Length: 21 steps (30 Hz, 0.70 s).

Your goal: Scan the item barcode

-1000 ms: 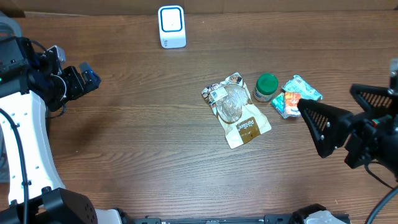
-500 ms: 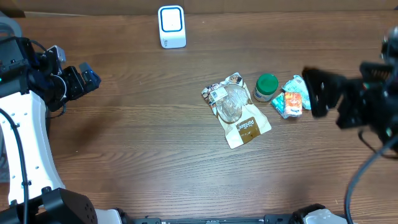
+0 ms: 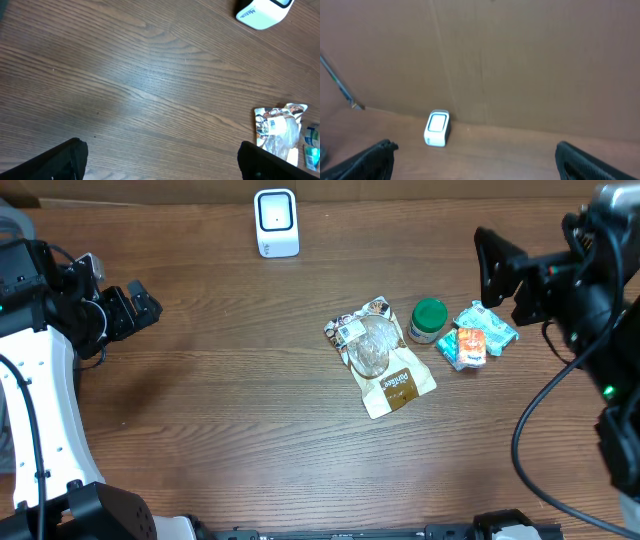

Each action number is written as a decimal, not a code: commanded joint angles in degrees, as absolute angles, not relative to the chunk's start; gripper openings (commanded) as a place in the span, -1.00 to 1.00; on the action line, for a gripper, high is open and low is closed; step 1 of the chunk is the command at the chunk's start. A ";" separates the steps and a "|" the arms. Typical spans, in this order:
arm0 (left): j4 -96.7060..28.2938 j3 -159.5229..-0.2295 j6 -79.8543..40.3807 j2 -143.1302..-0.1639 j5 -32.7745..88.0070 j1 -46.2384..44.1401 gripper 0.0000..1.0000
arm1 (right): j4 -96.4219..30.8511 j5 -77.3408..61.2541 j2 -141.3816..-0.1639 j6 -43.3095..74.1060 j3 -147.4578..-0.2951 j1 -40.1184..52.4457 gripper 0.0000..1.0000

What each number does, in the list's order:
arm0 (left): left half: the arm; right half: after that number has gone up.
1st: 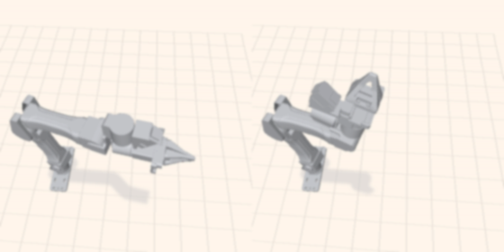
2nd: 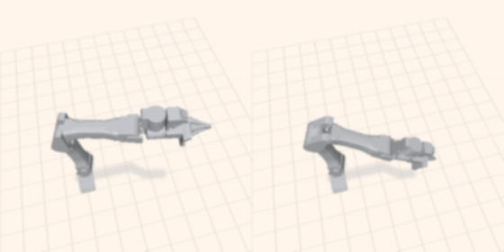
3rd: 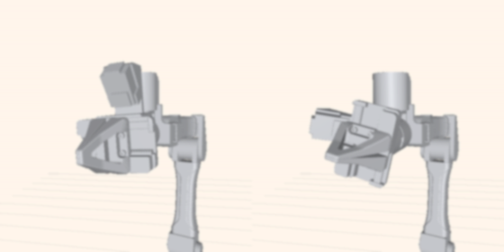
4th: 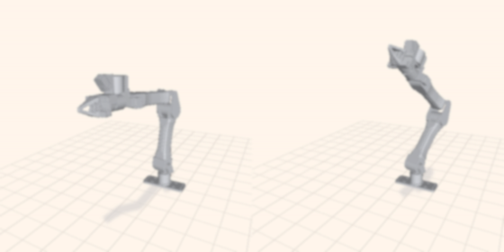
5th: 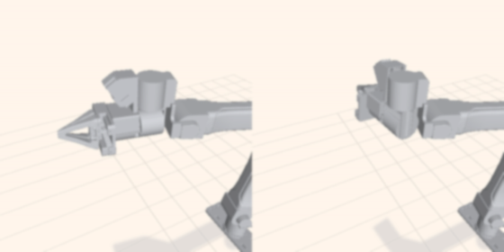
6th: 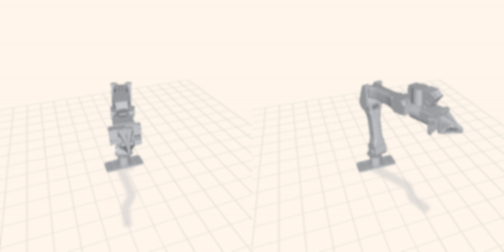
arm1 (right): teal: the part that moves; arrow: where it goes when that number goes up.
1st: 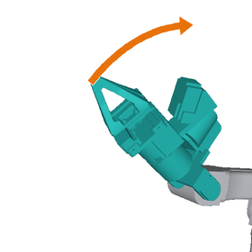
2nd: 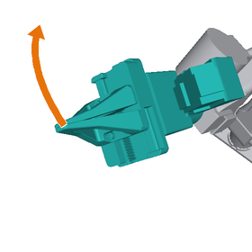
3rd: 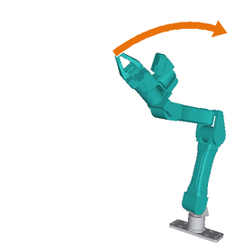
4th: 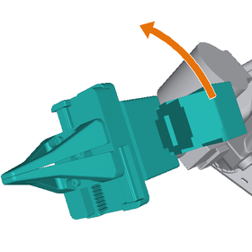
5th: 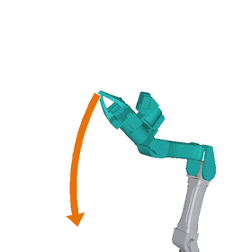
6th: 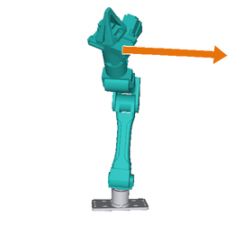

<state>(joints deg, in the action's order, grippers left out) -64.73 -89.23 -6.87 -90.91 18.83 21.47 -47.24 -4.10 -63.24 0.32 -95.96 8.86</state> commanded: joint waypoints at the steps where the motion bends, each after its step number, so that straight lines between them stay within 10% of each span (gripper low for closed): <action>1: -64.49 -89.43 -6.37 -90.98 18.87 21.34 0.99 | -38.76 -6.20 -55.90 -1.15 -81.97 7.05 1.00; 21: -64.51 -89.43 -6.37 -90.98 18.87 21.34 0.99 | 1.91 -6.09 -14.02 -1.15 -15.05 3.14 1.00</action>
<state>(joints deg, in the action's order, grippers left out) -64.64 -89.23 -6.87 -90.91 18.81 21.47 1.26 -6.00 -19.07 -1.08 -19.79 3.40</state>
